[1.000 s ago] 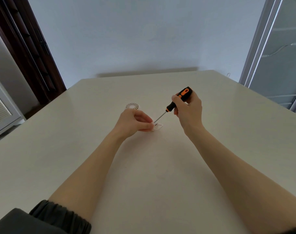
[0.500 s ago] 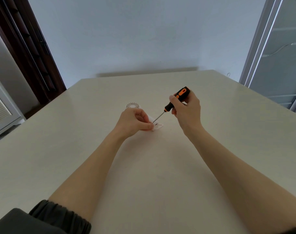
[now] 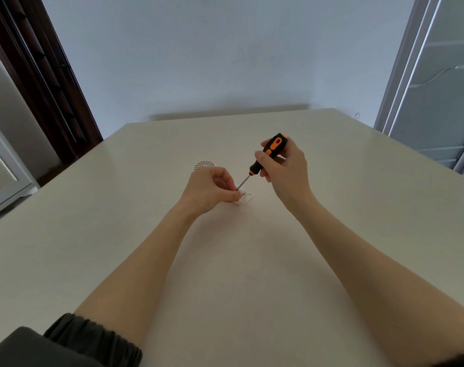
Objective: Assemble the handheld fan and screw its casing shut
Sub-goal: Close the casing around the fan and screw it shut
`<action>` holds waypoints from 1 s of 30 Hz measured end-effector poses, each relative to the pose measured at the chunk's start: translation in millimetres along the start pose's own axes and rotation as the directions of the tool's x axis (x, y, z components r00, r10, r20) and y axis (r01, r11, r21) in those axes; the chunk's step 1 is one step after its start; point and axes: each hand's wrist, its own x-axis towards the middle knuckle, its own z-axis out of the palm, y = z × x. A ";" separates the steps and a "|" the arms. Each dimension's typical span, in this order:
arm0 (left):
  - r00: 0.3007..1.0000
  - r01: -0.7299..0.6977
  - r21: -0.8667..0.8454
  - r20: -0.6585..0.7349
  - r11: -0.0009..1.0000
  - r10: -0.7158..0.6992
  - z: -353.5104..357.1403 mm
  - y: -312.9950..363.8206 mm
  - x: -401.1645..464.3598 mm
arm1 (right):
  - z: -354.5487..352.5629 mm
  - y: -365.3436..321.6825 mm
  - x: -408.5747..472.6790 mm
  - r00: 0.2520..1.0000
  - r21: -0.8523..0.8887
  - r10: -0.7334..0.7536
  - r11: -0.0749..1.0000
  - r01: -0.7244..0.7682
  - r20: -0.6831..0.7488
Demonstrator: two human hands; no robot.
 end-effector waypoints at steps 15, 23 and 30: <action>0.997 -0.061 0.131 -0.030 0.990 0.066 0.5 -1.3 2.2 | 2.4 -8.0 -5.3 0.999 -0.002 -0.049 0.999 0.049 -0.017; 0.994 -0.093 0.156 -0.037 0.983 0.099 2.4 0.0 1.5 | 2.0 -8.1 -5.8 0.996 -0.041 -0.088 0.995 0.088 -0.003; 0.987 -0.147 0.201 -0.041 0.969 0.158 3.0 -2.3 1.6 | 1.0 -9.8 -5.3 0.996 -0.056 -0.079 0.995 0.081 0.048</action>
